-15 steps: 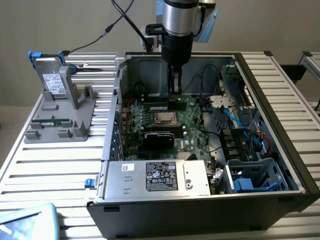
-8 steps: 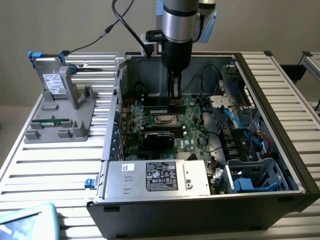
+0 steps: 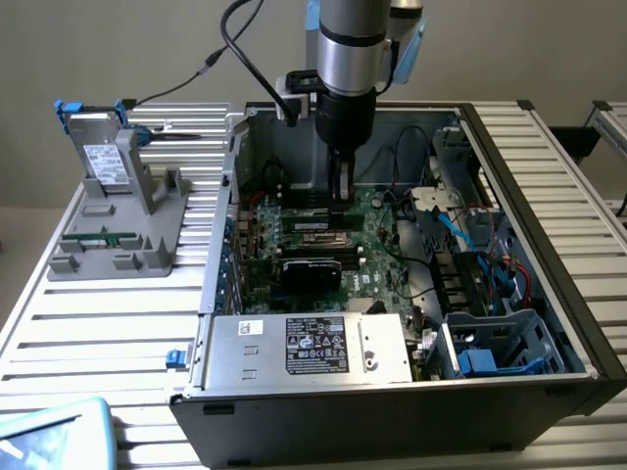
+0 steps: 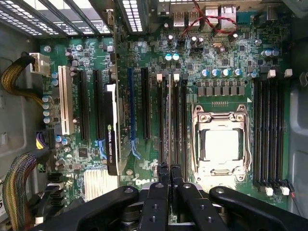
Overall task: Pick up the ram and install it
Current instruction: 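Insert the ram into the slot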
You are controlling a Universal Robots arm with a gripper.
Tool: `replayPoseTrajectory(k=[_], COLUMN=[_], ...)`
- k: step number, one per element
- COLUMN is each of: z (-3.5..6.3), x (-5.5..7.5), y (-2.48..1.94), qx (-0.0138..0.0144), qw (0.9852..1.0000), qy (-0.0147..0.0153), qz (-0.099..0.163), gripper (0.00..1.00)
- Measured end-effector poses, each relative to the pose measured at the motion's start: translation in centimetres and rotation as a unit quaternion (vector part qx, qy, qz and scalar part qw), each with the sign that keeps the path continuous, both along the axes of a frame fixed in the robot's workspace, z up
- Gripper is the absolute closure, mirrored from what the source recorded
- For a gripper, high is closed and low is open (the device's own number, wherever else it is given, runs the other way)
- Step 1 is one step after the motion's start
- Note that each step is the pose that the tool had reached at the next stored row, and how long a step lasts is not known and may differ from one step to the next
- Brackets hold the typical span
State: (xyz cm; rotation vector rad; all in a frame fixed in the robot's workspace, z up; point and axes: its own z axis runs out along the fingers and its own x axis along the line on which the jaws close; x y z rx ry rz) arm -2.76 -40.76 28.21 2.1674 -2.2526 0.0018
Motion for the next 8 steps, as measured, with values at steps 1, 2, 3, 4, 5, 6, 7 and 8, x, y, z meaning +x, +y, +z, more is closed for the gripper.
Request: replayPoseTrajectory(k=[1, 2, 3, 4, 5, 6, 7, 8], z=[-0.14, -0.29, -0.43, -0.58, -0.71, -0.84, -0.98, -1.12], x=[0.0, 0.0, 0.0, 0.0, 0.0, 0.0, 0.0, 0.0], y=[-0.02, -0.05, -0.07, -0.09, -0.1, -0.12, -0.13, -0.15], qx=[0.0, 0.0, 0.0, 0.0, 0.0001, 0.0, 0.0, 0.0], qw=[1.0, 1.0, 1.0, 1.0, 1.0, 1.0, 1.0, 1.0], qy=[0.0, 0.0, 0.0, 0.0, 0.0, 0.0, 0.0, 0.0], qz=[0.0, 0.0, 0.0, 0.0, 0.0, 0.0, 0.0, 0.0], gripper=[0.87, 0.87, 0.87, 0.87, 0.87, 0.87, 0.87, 0.87])
